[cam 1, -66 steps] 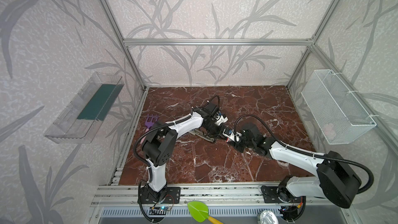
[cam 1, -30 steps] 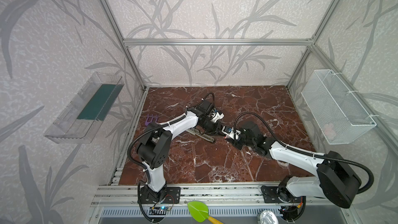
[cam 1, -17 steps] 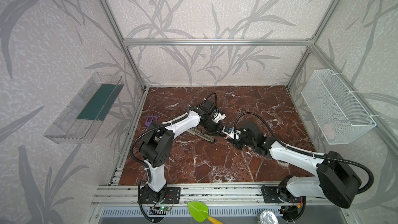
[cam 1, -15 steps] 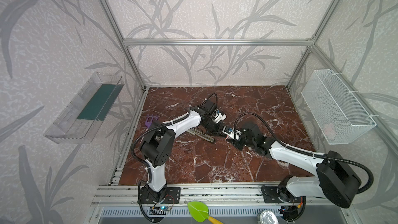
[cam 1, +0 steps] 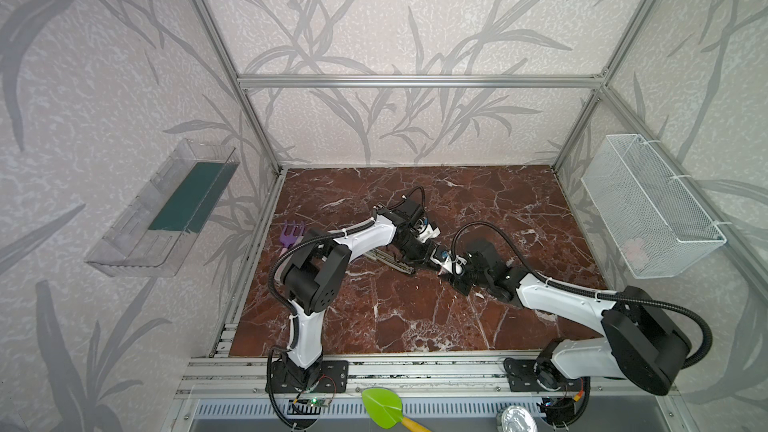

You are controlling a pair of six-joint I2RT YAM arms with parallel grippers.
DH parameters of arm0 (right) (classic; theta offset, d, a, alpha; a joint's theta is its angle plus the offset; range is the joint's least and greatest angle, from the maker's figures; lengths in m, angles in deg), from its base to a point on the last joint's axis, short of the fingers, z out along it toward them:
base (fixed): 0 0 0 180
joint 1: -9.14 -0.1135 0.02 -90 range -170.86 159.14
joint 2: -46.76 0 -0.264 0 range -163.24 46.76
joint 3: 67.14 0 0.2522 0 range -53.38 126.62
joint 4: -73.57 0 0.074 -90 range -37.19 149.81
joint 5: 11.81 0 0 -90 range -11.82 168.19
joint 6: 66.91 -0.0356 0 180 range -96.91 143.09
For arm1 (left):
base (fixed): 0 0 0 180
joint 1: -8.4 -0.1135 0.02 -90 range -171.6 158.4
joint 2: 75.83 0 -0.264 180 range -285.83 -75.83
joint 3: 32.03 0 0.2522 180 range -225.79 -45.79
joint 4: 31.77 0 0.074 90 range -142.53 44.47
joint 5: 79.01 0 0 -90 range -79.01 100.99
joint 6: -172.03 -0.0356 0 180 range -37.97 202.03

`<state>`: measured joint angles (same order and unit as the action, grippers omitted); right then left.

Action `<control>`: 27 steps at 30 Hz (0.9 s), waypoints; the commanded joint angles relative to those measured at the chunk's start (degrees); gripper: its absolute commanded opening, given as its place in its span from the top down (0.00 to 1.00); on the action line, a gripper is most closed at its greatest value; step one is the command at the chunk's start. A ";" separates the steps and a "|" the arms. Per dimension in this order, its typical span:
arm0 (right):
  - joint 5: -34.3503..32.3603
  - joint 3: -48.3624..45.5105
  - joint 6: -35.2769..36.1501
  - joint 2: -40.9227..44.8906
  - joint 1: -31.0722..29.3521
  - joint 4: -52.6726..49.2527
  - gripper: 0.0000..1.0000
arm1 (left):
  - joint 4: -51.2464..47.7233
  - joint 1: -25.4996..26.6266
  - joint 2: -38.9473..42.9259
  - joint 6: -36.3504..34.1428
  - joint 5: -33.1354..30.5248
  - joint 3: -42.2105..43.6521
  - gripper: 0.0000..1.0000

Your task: Load the staples into the stapler

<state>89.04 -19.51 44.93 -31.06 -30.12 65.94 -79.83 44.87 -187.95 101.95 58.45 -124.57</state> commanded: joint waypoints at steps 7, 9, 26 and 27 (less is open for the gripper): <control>3.03 2.26 -1.02 -0.23 -0.75 12.63 0.63 | 1.02 3.64 -2.38 -1.53 4.66 -1.34 0.82; 2.95 2.43 -1.10 -0.22 -0.74 12.85 0.63 | 0.82 3.86 -2.59 -1.64 4.81 -1.33 0.82; 1.81 2.65 -1.10 -0.01 -0.65 13.04 0.61 | 0.73 4.49 -2.50 -2.08 5.27 -0.91 0.94; 1.80 2.46 -1.04 0.06 -0.64 13.03 0.62 | 0.58 4.49 -2.50 -2.08 5.21 -0.93 0.96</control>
<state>88.67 -19.51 44.28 -32.07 -30.12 65.72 -79.31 45.20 -189.17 101.01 59.35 -124.62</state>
